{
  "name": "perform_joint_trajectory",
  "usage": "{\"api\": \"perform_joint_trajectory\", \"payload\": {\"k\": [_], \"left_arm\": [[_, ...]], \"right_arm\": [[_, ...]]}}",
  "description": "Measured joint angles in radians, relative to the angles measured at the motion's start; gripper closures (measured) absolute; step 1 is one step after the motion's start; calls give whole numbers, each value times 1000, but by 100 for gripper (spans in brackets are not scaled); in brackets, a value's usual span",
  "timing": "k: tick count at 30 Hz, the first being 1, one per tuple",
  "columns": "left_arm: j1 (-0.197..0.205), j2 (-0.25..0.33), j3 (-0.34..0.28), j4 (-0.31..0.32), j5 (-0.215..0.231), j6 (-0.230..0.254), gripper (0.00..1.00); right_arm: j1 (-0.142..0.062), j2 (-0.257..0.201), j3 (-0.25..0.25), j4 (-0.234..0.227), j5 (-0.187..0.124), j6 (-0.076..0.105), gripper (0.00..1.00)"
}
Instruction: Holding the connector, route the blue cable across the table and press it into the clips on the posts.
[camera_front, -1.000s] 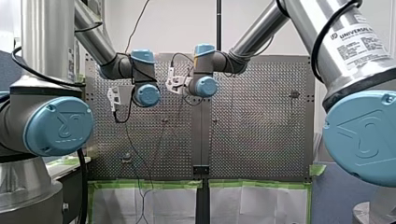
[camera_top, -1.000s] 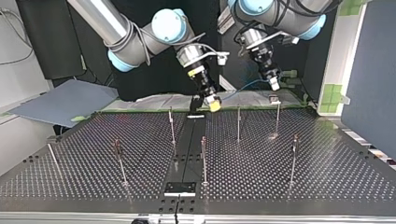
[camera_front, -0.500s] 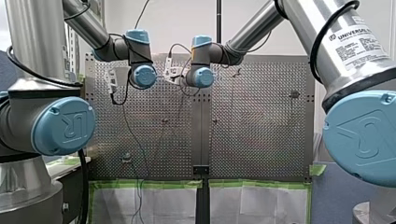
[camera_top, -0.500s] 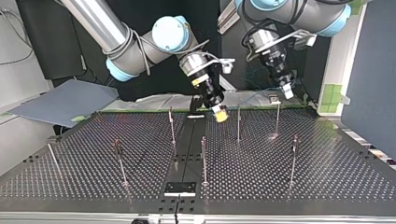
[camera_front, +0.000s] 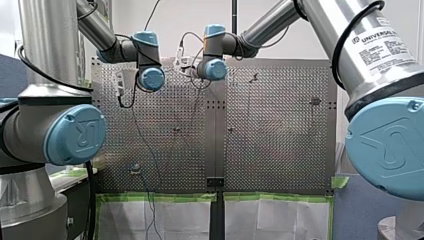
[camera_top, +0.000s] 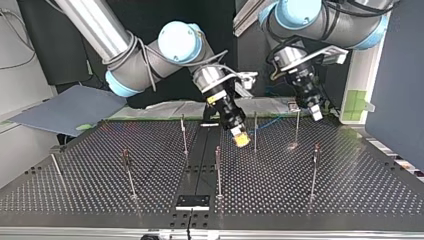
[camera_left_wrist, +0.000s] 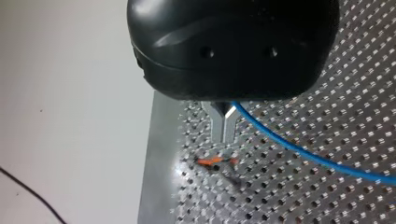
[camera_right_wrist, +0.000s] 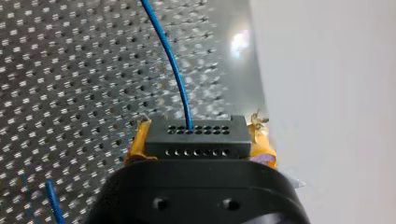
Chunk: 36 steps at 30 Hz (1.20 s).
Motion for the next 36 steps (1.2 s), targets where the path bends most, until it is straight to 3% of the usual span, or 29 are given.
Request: {"api": "perform_joint_trajectory", "payload": {"k": [6,11,19,36], "left_arm": [[54,-1,20,-3,54,-8,100],[98,-18,39,-3,98,-17,100],[162,-72,72,0,167,-34,100],[224,-120,129,12,228,-67,100]], "right_arm": [[-8,10,-43,4,-7,22,100],[-8,45,-79,23,-12,31,100],[3,98,-147,53,-11,33,100],[13,176,-240,68,-8,34,100]]}}
